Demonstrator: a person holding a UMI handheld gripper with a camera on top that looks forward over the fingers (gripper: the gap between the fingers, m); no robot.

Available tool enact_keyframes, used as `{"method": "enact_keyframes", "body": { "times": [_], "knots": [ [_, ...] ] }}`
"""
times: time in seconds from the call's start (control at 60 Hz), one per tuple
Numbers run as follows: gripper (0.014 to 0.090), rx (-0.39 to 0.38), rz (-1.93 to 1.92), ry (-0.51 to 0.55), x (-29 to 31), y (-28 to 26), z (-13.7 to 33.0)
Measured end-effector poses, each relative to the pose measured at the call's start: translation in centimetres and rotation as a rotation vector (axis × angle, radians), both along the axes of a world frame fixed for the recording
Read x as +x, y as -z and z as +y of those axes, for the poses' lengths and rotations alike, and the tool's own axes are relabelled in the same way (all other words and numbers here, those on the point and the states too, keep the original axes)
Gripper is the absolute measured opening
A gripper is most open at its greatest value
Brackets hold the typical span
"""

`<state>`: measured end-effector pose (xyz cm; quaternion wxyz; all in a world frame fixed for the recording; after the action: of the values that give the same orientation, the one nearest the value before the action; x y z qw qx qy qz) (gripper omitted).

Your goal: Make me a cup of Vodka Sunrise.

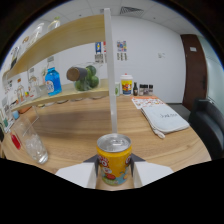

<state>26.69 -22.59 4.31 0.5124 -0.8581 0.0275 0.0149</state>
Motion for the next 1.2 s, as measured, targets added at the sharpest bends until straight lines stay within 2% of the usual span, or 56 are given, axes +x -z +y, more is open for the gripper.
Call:
{"method": "enact_keyframes", "body": {
  "times": [0.233, 0.4, 0.433, 0.5, 0.533, 0.7, 0.817, 1.067, 1.2],
  "knots": [
    [0.0524, -0.015, -0.029, -0.008, -0.2, 0.5, -1.6],
    [0.0542, -0.045, -0.024, 0.025, 0.0, 0.6, -2.2],
    [0.0615, -0.047, -0.023, 0.039, 0.2, 0.2, -2.3],
    [0.082, -0.025, -0.022, 0.074, 0.3, -1.5, -2.6],
    [0.0867, -0.019, -0.026, 0.09, 0.3, -2.4, -2.9],
    [0.0855, 0.07, -0.021, 0.112, -3.3, -9.2, -5.4],
    [0.0856, 0.125, 0.021, 0.075, -8.9, -12.1, -7.2],
    [0.0852, 0.1, 0.06, -0.001, -21.1, -11.2, -8.7],
    [0.0856, 0.152, 0.073, -0.044, -26.4, -13.7, -6.0]
  ]
}}
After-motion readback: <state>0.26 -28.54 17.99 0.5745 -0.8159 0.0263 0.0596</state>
